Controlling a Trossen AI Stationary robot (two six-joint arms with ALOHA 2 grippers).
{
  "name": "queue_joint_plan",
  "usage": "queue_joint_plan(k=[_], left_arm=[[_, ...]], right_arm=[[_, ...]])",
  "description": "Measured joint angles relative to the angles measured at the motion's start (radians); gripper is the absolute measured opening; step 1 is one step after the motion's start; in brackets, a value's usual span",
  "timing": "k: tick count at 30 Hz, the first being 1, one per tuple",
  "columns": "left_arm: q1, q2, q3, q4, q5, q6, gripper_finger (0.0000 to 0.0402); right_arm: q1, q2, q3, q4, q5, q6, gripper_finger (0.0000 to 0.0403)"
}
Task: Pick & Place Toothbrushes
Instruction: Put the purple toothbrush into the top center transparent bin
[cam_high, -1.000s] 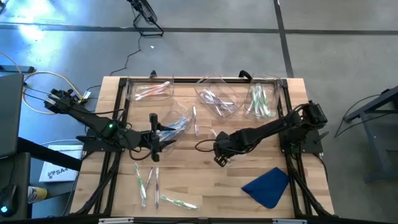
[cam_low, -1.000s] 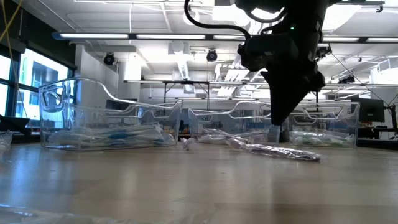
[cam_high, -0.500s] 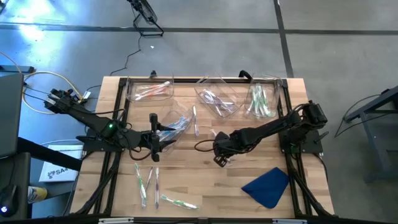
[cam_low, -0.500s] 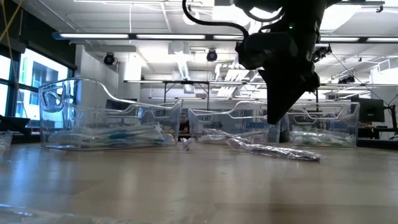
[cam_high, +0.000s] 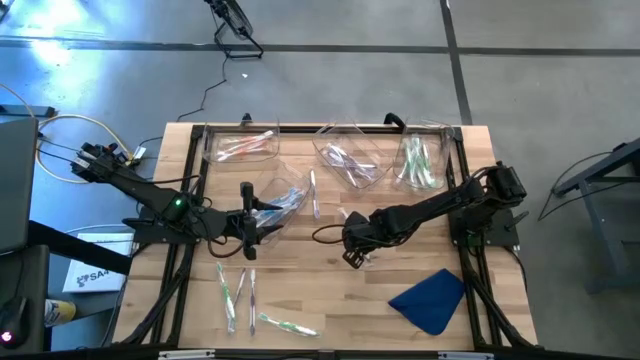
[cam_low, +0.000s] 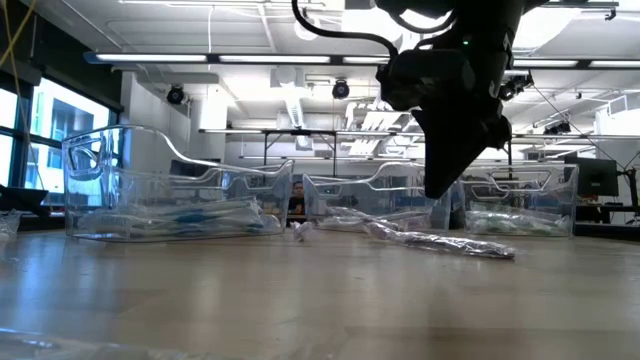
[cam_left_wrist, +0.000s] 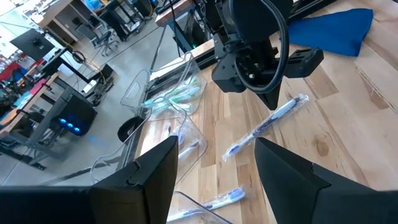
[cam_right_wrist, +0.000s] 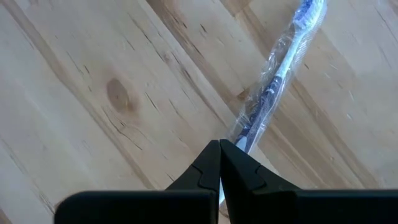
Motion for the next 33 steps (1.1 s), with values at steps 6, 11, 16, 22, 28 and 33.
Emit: queue_joint_plan(k=[6,11,16,22,28,33], left_arm=[[0.000,0.000,0.000,0.000,0.000,0.000,0.0207],[0.000,0.000,0.000,0.000,0.000,0.000,0.0207],[0.000,0.000,0.000,0.000,0.000,0.000,0.0207],[0.000,0.000,0.000,0.000,0.000,0.000,0.0207],[0.000,0.000,0.000,-0.001,0.000,0.000,0.0207],[0.000,0.000,0.000,-0.004,0.000,0.000,0.0207]], right_arm=[[0.000,0.000,0.000,-0.002,0.011,-0.034,0.0025],[0.000,0.000,0.000,-0.002,0.073,-0.003,0.0076],[-0.006,0.000,0.000,-0.003,0.067,0.042,0.0114],[-0.008,0.000,0.000,-0.006,0.089,0.154,0.0115],[-0.007,0.000,0.000,-0.006,0.156,0.241,0.0108],[-0.007,0.000,-0.010,0.005,0.156,0.243,0.0110]])
